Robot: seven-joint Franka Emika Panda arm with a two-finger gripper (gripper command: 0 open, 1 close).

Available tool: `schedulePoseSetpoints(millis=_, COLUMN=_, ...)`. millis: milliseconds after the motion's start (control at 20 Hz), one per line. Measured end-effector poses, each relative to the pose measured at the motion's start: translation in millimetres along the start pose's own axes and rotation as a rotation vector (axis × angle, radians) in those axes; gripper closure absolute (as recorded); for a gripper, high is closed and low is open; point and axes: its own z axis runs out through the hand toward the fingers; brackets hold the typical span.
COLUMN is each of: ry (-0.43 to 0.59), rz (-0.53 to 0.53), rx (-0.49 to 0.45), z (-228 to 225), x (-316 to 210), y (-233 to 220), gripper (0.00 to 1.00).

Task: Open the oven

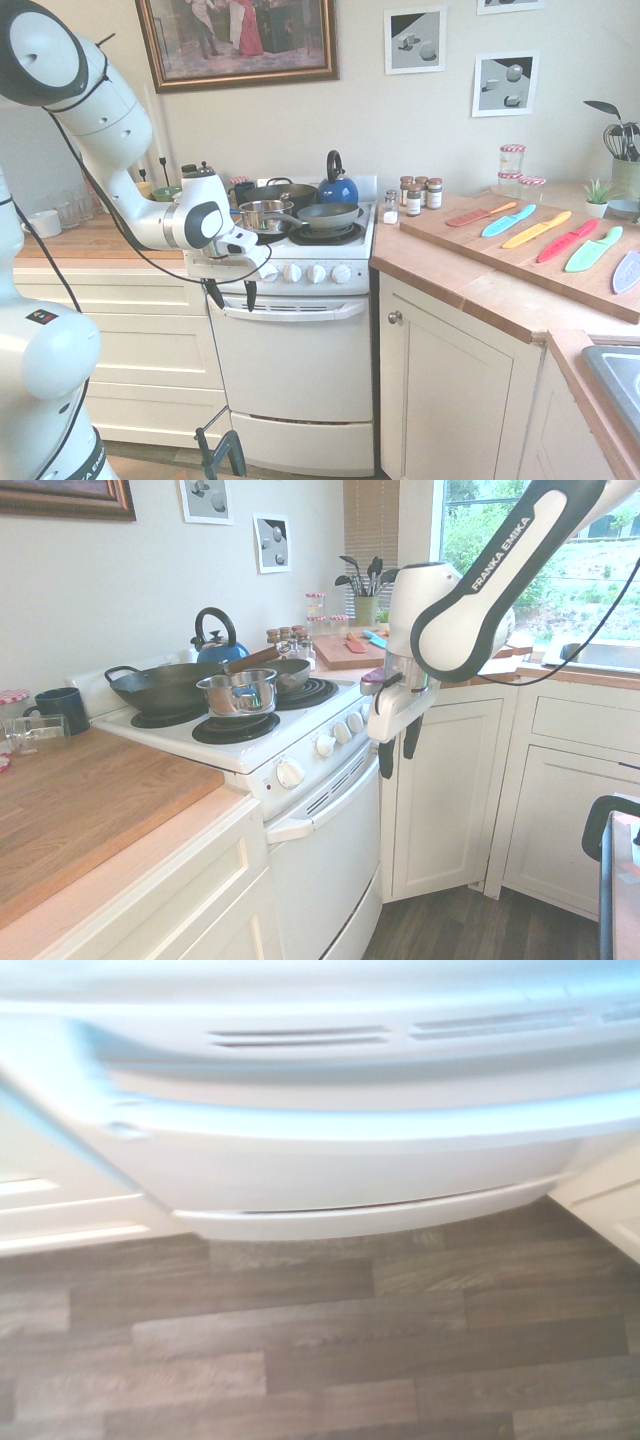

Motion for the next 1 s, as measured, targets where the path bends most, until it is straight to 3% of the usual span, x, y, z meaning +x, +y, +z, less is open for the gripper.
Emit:
schedulePoseSetpoints(millis=450, ry=0.021, rz=0.051, rx=0.049, z=39, x=63, y=-56, gripper=0.00)
schedulePoseSetpoints(millis=800, ry=0.002, rz=0.068, rx=0.012, z=81, x=77, y=-55, gripper=0.00)
schedulePoseSetpoints(millis=1000, ry=0.012, rz=0.070, rx=0.029, z=81, x=86, y=-68, gripper=0.00)
